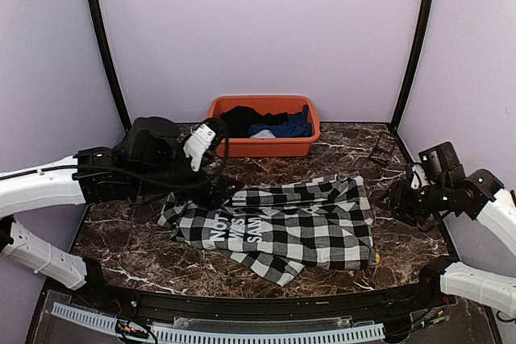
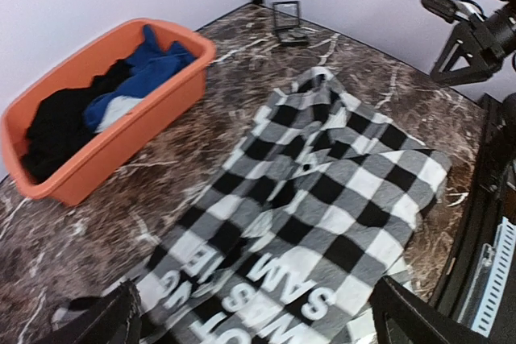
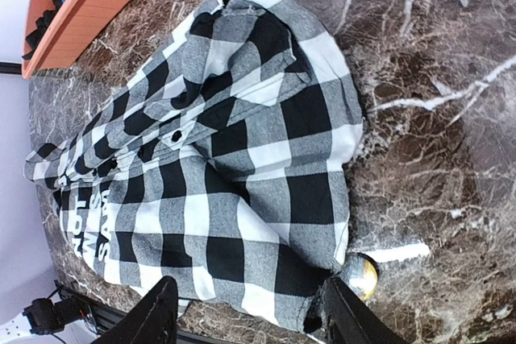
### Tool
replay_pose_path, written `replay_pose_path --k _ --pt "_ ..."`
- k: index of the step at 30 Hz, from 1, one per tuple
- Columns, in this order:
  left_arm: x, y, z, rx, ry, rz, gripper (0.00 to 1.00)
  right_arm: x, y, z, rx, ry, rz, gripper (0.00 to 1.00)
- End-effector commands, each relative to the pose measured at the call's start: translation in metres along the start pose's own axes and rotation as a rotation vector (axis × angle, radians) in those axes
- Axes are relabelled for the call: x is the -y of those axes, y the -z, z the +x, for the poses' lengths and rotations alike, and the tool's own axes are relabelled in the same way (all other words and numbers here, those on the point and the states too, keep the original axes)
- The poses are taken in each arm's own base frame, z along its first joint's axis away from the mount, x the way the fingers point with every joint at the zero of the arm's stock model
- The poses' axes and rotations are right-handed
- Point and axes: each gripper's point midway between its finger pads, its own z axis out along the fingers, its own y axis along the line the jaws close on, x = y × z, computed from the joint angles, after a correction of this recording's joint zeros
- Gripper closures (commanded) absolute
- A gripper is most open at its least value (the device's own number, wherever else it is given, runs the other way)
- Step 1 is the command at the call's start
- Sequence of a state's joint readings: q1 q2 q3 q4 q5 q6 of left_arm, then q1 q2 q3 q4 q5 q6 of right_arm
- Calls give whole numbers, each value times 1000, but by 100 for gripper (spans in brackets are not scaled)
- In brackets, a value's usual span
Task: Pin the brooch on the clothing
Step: Pick up the brooch from the corner of the board.
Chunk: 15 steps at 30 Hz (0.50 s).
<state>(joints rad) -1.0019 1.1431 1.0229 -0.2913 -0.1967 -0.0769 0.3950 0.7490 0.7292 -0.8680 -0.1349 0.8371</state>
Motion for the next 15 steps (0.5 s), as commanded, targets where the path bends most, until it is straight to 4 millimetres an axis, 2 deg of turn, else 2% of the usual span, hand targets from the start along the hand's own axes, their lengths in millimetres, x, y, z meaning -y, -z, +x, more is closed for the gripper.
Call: replay_pose_path --k 1,2,3,4,5,6,7,9,11,12,14,15 --pt "71 -46 -6 -8 36 161 0 17 4 29 -104 -74 49 42" --pt "90 -51 -14 22 53 205 0 19 5 34 -123 -75 52 42" --pt "106 -69 -12 0 55 224 0 21 5 38 -141 -73 57 42" --pt "129 -73 -14 10 41 263 0 23 5 43 -163 -71 63 42" --pt "156 -88 -13 -3 19 293 0 26 5 48 -186 -72 72 42" --pt "169 -95 -11 -11 5 309 0 28 3 54 -213 -74 73 42" --pt "194 -111 -6 -28 -22 335 0 29 1 59 -232 -80 67 41" --pt "225 -133 3 -55 -38 368 0 29 -2 66 -260 -97 47 42" --pt "247 -153 7 -44 -40 393 3 30 -4 71 -275 -110 36 43" --pt "253 -156 0 -25 -36 402 5 30 -5 71 -274 -115 33 44" --pt "261 -173 7 -18 -46 398 6 31 -5 72 -270 -129 37 44" --pt "263 -176 2 9 -50 400 7 32 -4 71 -262 -139 39 44"
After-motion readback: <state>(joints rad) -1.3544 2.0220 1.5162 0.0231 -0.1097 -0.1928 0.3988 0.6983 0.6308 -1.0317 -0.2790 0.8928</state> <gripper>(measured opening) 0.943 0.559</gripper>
